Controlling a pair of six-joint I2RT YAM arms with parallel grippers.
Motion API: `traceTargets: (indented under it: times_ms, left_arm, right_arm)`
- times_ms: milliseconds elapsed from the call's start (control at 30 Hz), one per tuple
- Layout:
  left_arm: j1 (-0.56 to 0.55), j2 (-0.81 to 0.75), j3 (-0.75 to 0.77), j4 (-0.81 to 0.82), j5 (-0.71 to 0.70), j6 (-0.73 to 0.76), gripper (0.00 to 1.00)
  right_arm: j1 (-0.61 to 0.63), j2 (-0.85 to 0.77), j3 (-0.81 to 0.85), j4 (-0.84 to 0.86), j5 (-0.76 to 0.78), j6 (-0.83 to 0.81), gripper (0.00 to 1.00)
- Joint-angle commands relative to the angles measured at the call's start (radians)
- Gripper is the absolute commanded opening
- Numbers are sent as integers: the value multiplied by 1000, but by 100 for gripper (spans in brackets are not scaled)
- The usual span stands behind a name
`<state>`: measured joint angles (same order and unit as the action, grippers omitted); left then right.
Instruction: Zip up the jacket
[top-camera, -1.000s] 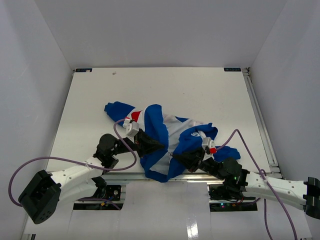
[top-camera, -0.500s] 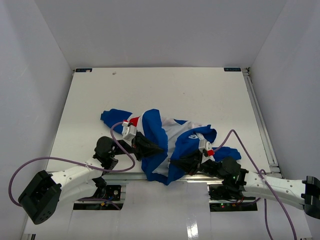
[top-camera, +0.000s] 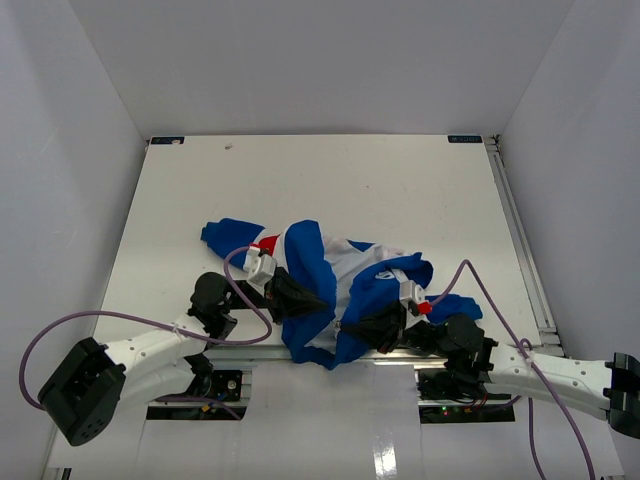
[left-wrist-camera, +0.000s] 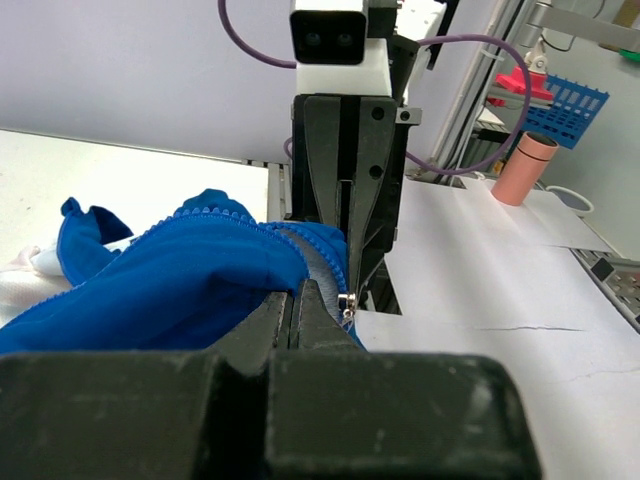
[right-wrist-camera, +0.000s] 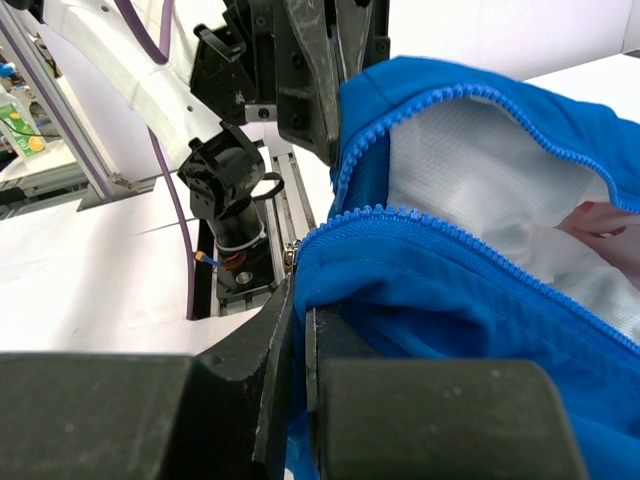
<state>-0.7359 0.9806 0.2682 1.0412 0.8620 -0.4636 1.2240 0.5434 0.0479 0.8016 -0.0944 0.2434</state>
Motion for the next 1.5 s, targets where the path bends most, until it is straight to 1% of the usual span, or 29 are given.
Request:
traceTargets:
  times_ms: [0, 533, 1000, 1467]
  left_arm:
    - [1, 23, -11, 108, 57, -29, 0]
    - [1, 29, -29, 158, 71, -55, 0]
    - [1, 33, -27, 128, 51, -38, 0]
    - [1, 50, -24, 120, 49, -30, 0]
  right_arm:
    - [-1, 5, -7, 97, -11, 0, 8]
    - [0, 53, 16, 151, 30, -5, 8]
    - [-1, 101, 37, 189, 10, 2, 8]
    - [-1, 105, 50, 199, 47, 7, 8]
